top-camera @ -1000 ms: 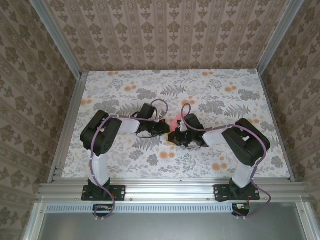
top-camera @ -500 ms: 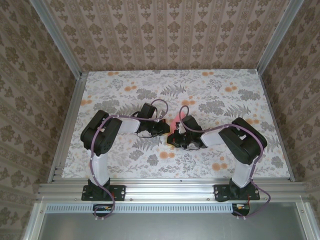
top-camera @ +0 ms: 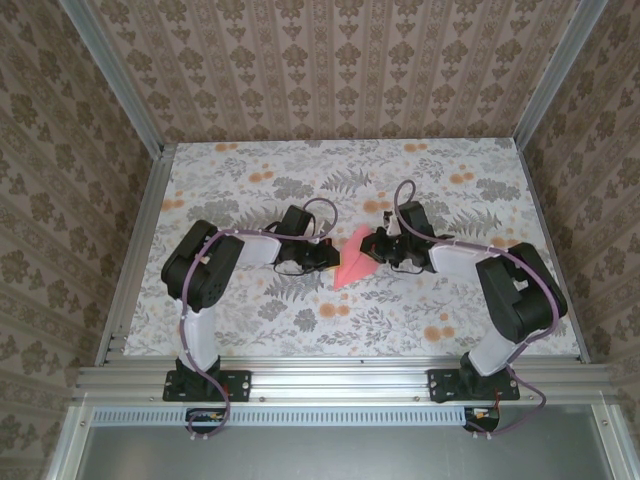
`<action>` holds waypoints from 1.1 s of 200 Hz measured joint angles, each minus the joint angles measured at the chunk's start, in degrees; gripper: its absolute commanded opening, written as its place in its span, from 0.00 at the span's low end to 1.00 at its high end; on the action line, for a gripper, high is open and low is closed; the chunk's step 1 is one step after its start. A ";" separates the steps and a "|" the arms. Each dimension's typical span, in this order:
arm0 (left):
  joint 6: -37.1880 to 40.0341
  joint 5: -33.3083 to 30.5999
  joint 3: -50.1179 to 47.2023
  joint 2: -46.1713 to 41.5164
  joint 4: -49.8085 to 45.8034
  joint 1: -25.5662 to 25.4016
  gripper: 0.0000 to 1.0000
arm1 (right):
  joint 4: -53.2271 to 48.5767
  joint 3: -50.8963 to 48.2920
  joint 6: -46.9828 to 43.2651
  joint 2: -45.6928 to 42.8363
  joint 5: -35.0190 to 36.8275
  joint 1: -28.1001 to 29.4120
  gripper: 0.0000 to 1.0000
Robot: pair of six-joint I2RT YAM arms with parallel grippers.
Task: Fold a paper plane with a square sheet of paper (pick it up from the middle)
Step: Fourth fold the wing at the center of the table.
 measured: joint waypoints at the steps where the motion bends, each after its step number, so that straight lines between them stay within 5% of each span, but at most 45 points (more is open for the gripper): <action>1: 0.02 0.00 0.00 0.00 0.00 0.00 0.04 | -0.04 0.15 -0.07 0.13 -0.02 0.02 0.07; 97: 0.55 0.09 0.70 0.33 -1.07 0.02 0.03 | -1.25 4.04 -1.55 11.19 -1.97 1.11 0.07; 220: 0.98 0.63 1.38 0.72 -2.12 0.07 0.03 | -9.14 12.11 -6.91 9.64 -1.81 -0.44 0.07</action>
